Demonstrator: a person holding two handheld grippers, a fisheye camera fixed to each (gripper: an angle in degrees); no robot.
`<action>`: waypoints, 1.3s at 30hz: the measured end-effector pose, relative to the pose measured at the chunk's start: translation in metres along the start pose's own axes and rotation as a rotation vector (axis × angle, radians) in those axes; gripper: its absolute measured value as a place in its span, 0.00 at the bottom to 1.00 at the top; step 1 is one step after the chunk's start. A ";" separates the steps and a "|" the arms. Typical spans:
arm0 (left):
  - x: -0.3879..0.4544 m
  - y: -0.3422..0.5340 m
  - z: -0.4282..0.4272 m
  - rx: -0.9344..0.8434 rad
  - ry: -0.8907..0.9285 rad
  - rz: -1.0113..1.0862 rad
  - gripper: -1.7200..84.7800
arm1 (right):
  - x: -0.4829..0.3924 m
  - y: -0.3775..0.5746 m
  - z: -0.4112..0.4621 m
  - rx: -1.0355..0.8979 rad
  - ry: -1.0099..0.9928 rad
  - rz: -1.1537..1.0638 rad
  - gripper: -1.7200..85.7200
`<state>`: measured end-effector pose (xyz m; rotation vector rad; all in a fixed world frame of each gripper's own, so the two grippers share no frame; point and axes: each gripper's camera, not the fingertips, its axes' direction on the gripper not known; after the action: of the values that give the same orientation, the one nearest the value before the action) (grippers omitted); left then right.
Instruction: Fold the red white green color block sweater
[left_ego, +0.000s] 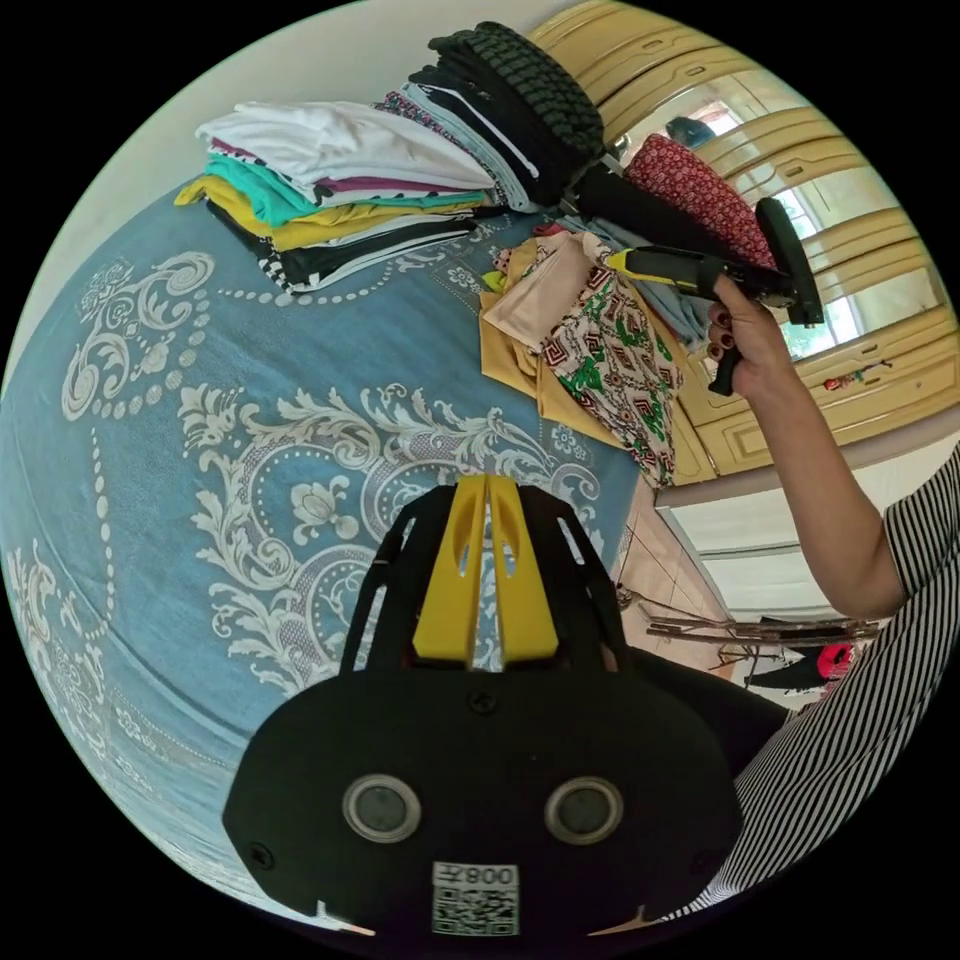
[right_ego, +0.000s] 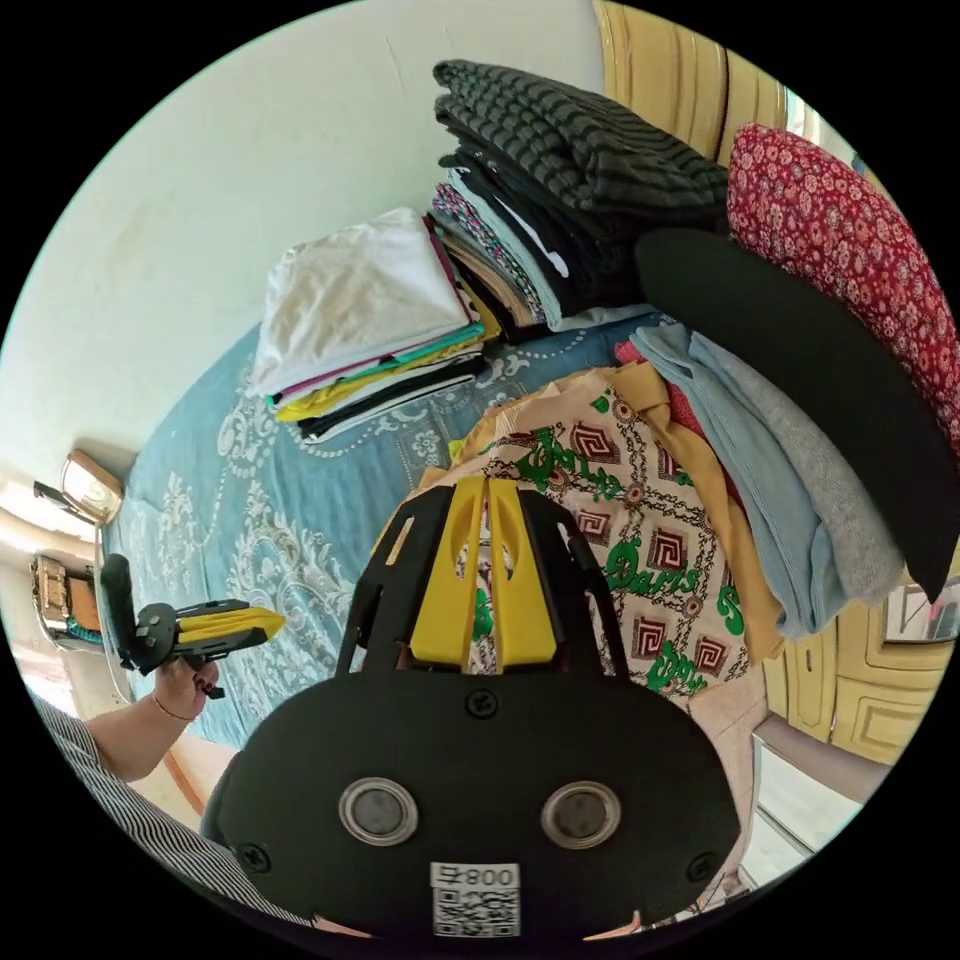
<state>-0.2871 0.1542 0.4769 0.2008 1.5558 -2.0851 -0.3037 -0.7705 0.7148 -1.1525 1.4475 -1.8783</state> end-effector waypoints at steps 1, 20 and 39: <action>-0.004 0.017 -0.003 0.016 0.008 0.014 0.02 | 0.003 0.007 -0.017 0.018 -0.028 -0.010 0.02; -0.006 0.385 -0.102 0.389 0.063 0.086 0.03 | 0.040 0.188 -0.298 0.322 -0.543 -0.336 0.02; 0.097 0.601 -0.104 0.397 -0.049 0.173 0.10 | 0.173 0.312 -0.507 0.169 -0.723 -0.520 0.02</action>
<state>-0.0944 0.0993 -0.1076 0.4069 1.0429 -2.2186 -0.8564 -0.7396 0.4365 -1.9781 0.6136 -1.5576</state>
